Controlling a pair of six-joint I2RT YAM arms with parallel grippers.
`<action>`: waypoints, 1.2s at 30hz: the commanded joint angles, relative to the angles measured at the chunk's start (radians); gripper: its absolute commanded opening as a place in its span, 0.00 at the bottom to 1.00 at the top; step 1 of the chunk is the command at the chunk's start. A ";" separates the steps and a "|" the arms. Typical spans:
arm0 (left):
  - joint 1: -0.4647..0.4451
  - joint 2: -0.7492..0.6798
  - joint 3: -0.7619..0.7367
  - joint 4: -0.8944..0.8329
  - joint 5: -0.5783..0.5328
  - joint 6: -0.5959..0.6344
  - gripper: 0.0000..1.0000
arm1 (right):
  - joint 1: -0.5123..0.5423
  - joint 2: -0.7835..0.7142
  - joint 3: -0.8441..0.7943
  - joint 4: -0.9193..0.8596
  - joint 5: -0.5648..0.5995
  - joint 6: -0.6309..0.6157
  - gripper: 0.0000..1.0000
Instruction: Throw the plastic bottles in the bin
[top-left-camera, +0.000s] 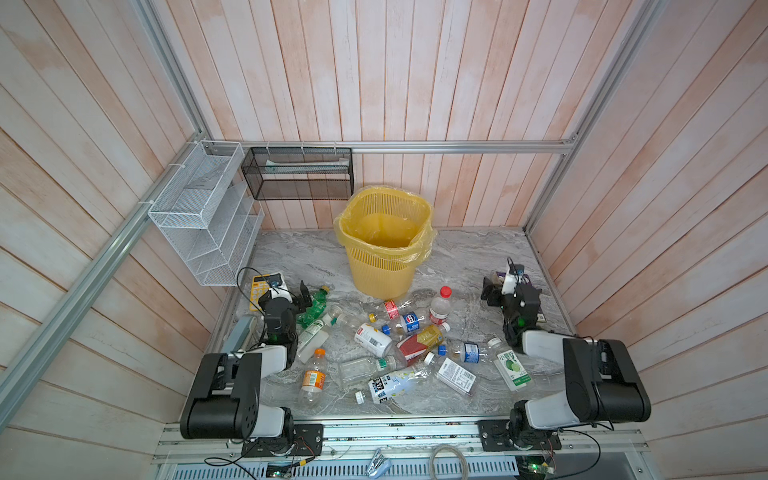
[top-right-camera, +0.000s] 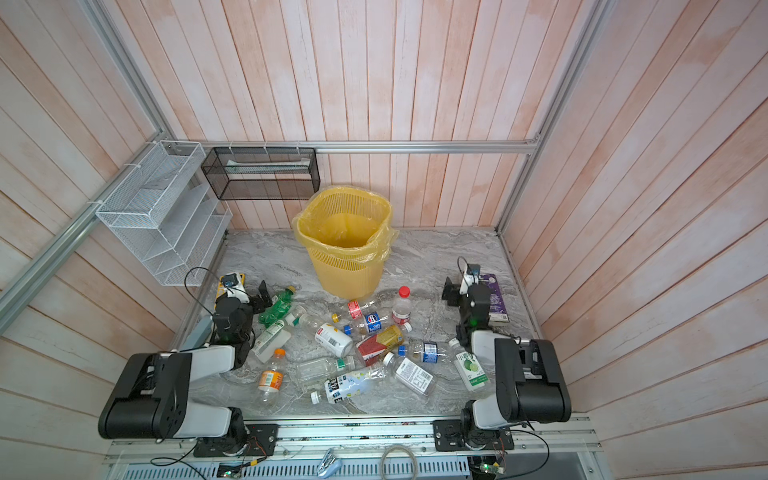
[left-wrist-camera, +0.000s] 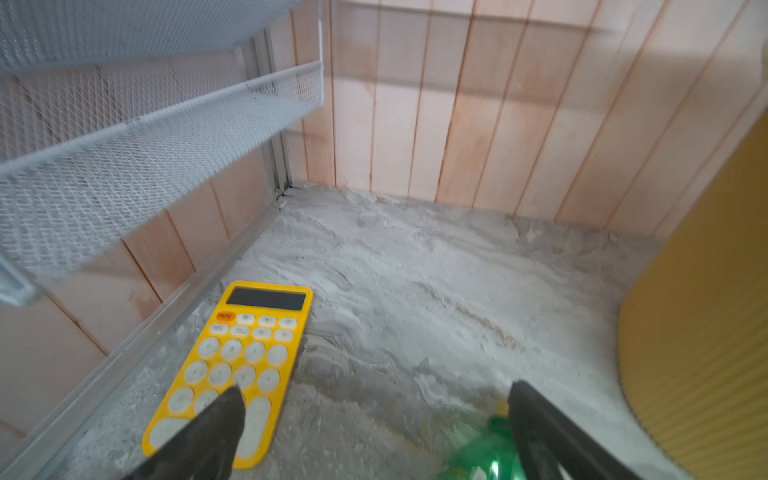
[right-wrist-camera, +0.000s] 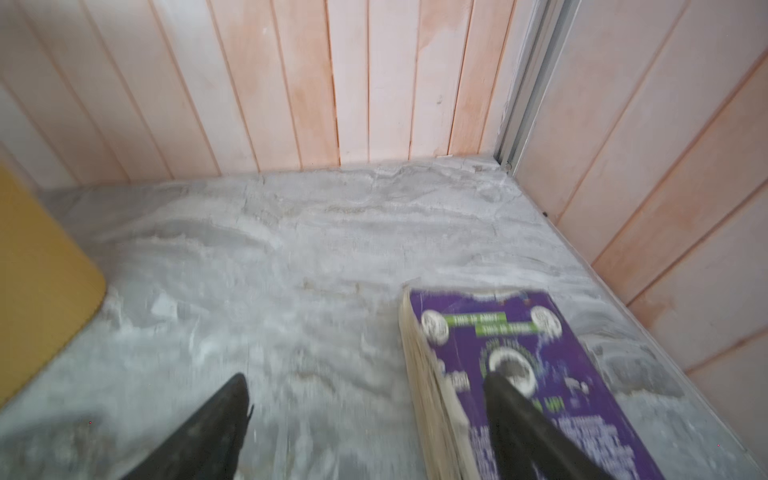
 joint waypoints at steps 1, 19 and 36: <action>-0.004 -0.171 0.064 -0.278 -0.011 -0.124 1.00 | -0.003 -0.026 0.217 -0.641 0.020 0.077 0.81; -0.128 -0.236 0.258 -0.529 0.084 -0.185 1.00 | -0.005 -0.425 -0.077 -0.994 0.034 0.317 0.88; -0.133 -0.235 0.279 -0.581 0.178 -0.187 1.00 | -0.012 -0.531 -0.061 -1.246 0.136 0.696 1.00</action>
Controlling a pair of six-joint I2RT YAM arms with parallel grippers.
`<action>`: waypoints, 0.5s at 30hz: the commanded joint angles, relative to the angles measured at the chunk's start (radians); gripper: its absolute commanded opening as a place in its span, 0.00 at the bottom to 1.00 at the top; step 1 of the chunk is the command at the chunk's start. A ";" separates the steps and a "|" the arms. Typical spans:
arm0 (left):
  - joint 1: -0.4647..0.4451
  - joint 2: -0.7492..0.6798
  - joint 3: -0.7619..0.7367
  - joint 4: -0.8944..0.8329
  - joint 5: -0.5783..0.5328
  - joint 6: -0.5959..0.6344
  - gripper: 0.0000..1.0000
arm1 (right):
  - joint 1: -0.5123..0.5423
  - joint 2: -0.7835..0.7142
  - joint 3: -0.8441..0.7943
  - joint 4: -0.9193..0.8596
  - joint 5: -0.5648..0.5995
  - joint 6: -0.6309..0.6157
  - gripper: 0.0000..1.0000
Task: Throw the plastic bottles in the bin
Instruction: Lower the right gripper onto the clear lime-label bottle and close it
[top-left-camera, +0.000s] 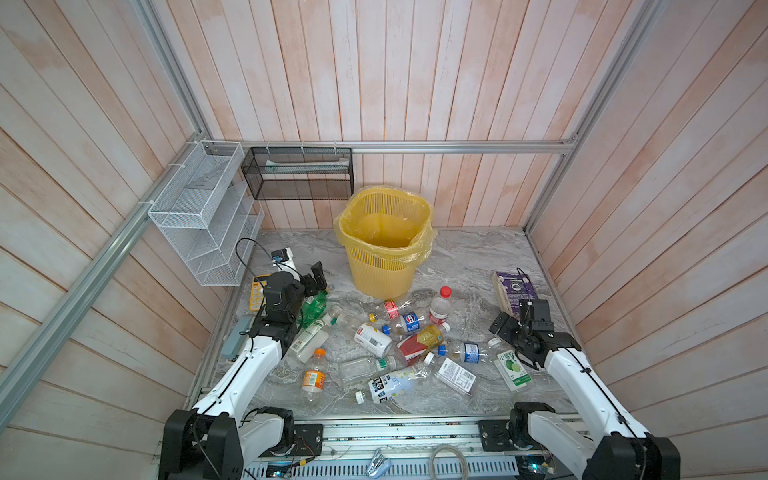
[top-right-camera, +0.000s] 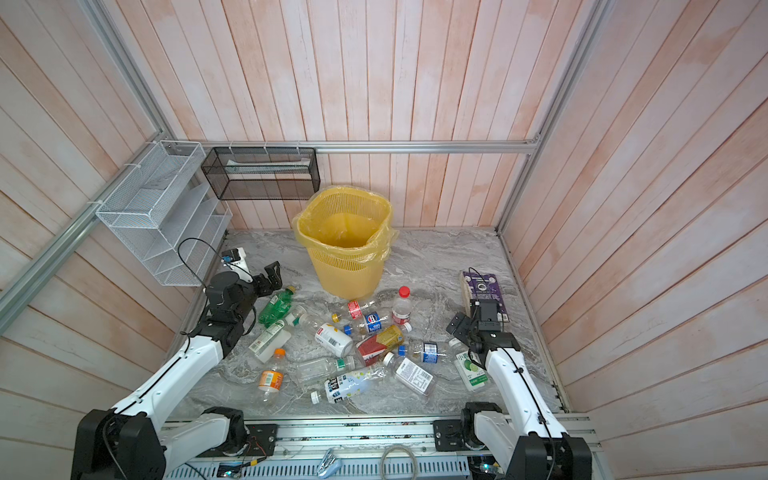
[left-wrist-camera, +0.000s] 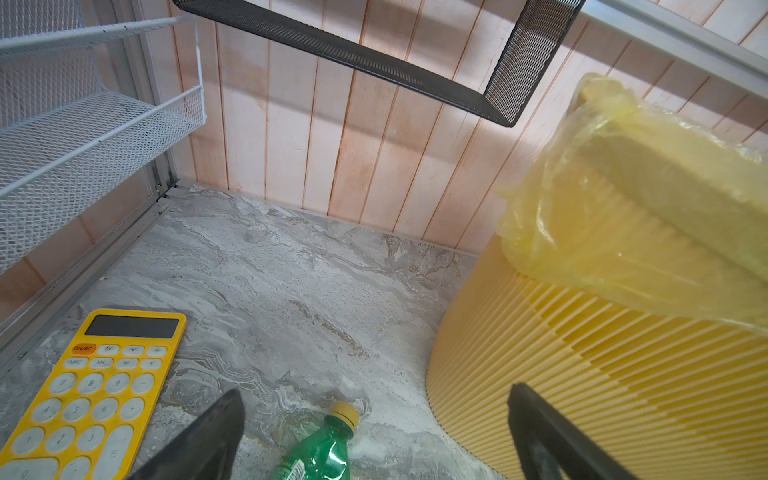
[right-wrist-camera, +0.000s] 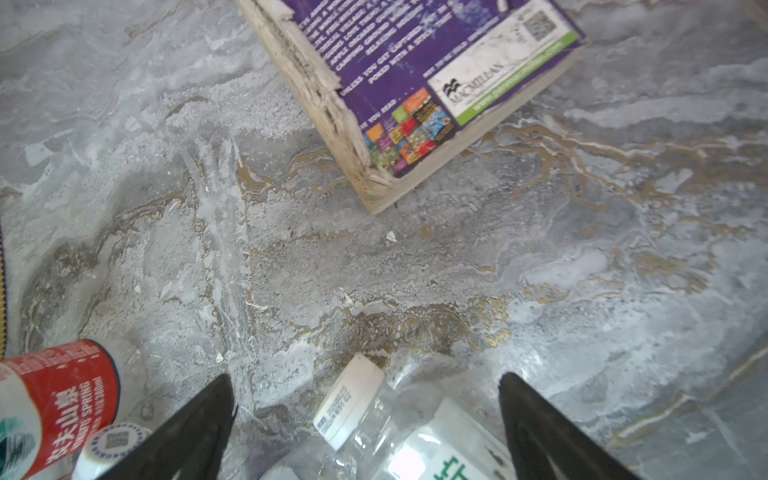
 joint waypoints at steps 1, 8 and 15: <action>-0.002 -0.004 0.029 -0.022 0.034 -0.006 1.00 | -0.013 -0.032 0.021 -0.143 0.068 0.142 1.00; -0.003 -0.006 0.019 -0.032 0.057 -0.022 1.00 | -0.091 -0.136 -0.042 -0.299 0.060 0.269 1.00; -0.003 -0.004 0.022 -0.039 0.075 -0.018 1.00 | -0.143 -0.243 -0.136 -0.250 -0.065 0.293 1.00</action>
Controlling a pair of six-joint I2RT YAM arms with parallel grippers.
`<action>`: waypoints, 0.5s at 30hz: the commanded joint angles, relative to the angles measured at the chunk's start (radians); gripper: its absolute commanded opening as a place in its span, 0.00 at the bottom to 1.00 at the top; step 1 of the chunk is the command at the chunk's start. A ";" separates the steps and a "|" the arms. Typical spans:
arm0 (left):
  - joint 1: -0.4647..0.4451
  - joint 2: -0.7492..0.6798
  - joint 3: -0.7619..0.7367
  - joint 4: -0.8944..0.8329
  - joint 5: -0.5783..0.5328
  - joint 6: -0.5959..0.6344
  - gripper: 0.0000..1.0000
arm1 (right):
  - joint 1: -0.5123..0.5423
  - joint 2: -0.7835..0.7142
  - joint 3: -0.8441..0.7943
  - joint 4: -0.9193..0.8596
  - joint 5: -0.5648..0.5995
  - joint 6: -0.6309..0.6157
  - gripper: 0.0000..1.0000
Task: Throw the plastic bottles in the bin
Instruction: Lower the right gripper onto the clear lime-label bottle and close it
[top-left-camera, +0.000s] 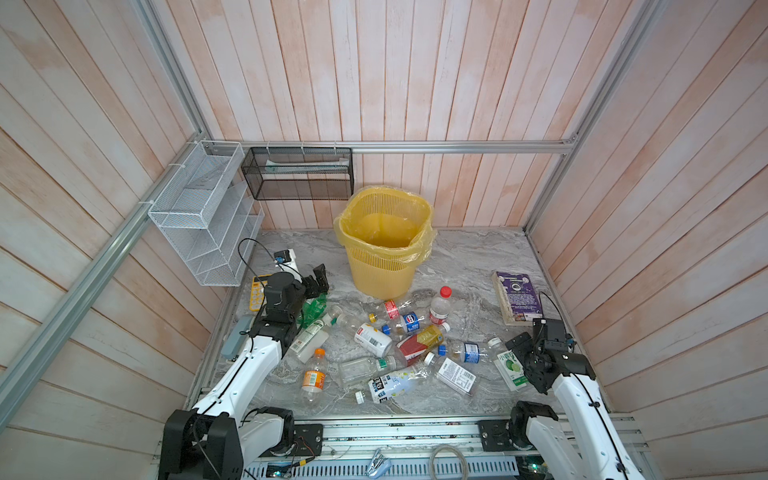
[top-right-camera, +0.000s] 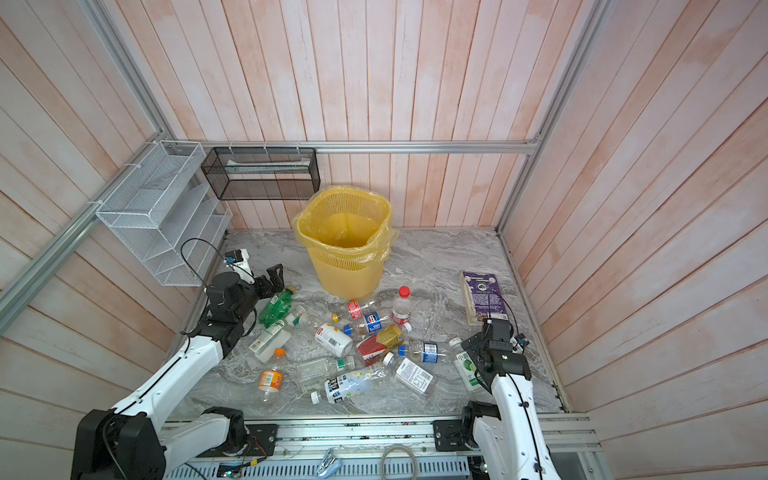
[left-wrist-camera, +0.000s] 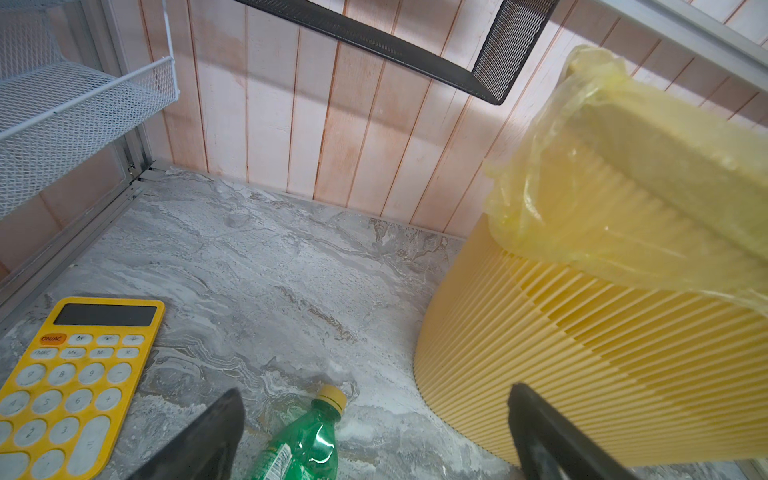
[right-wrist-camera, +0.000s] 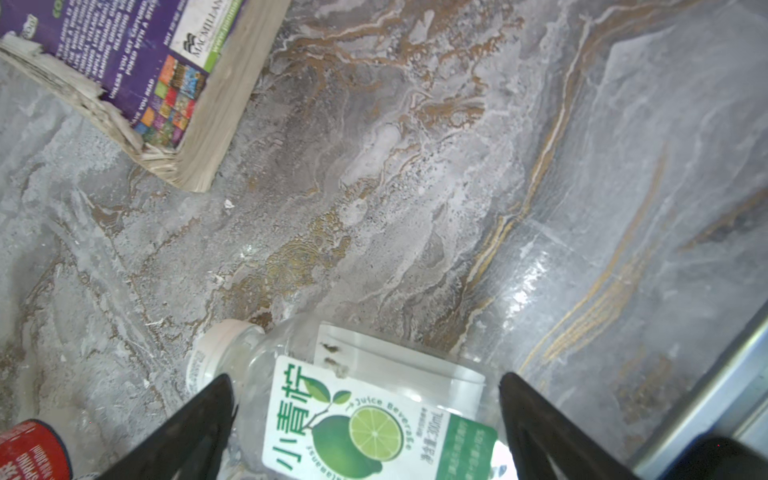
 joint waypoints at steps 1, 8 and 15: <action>-0.002 0.000 0.024 -0.013 0.028 -0.007 1.00 | -0.008 -0.001 -0.064 0.048 -0.109 0.021 1.00; -0.002 -0.008 0.019 -0.021 0.021 -0.012 1.00 | -0.008 0.041 -0.107 0.264 -0.259 0.024 1.00; -0.003 0.004 0.010 -0.025 0.032 -0.048 1.00 | -0.009 0.150 -0.107 0.504 -0.377 0.076 0.99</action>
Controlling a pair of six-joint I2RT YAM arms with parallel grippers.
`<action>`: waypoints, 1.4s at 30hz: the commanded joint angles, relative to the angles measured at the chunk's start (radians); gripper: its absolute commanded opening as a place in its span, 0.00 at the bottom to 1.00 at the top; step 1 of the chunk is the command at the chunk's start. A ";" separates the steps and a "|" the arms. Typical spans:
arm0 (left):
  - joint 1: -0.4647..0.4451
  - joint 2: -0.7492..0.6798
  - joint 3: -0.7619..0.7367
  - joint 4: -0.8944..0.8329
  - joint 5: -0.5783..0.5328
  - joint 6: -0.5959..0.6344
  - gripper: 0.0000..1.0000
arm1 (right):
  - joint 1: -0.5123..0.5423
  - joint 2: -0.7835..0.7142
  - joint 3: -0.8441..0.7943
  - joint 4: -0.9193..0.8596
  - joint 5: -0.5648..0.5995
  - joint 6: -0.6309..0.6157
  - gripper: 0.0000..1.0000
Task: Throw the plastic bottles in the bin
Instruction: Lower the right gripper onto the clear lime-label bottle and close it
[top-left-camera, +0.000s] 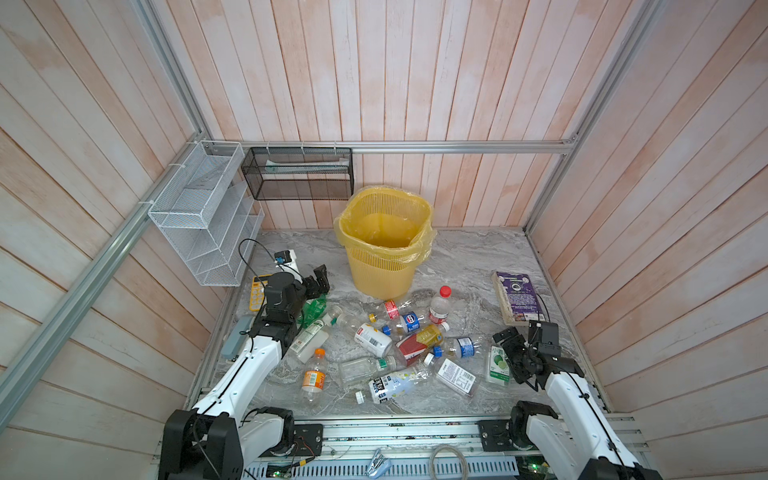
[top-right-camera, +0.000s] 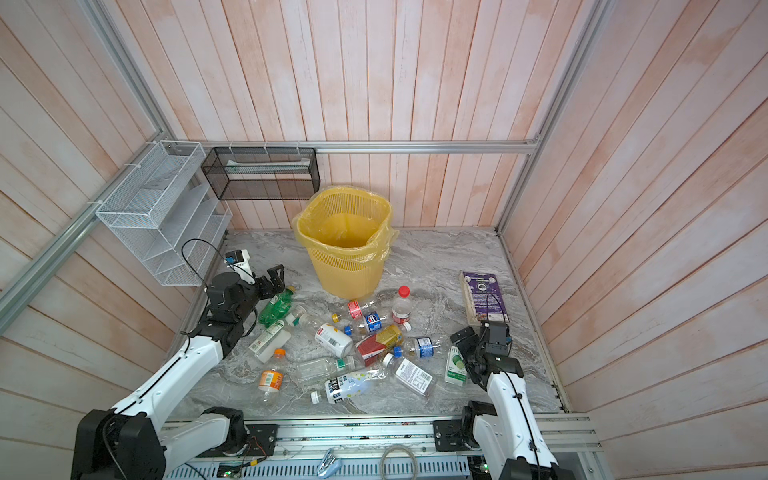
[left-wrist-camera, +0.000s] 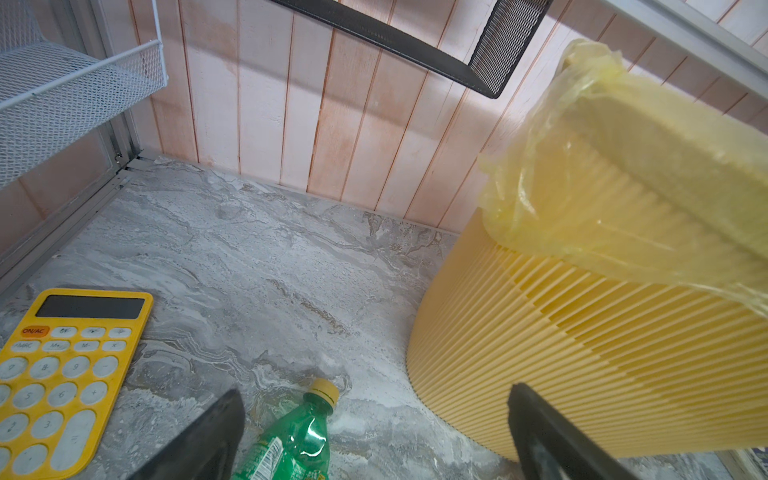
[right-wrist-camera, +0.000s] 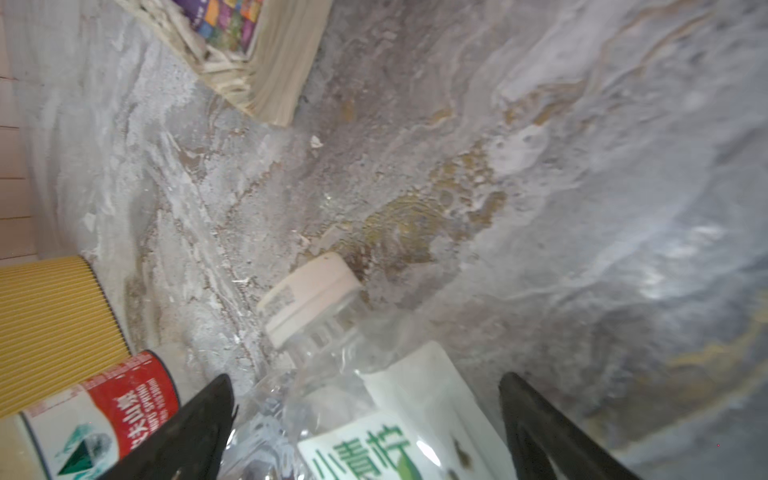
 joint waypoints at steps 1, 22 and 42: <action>-0.005 0.005 0.010 -0.018 0.013 -0.026 1.00 | -0.001 0.054 0.028 0.121 -0.065 -0.010 0.98; -0.025 -0.050 -0.006 -0.077 0.008 -0.032 1.00 | 0.204 -0.043 0.029 -0.222 0.161 -0.062 0.85; -0.027 -0.036 0.019 -0.148 -0.030 -0.025 1.00 | 0.277 0.065 0.032 -0.140 0.262 -0.083 0.58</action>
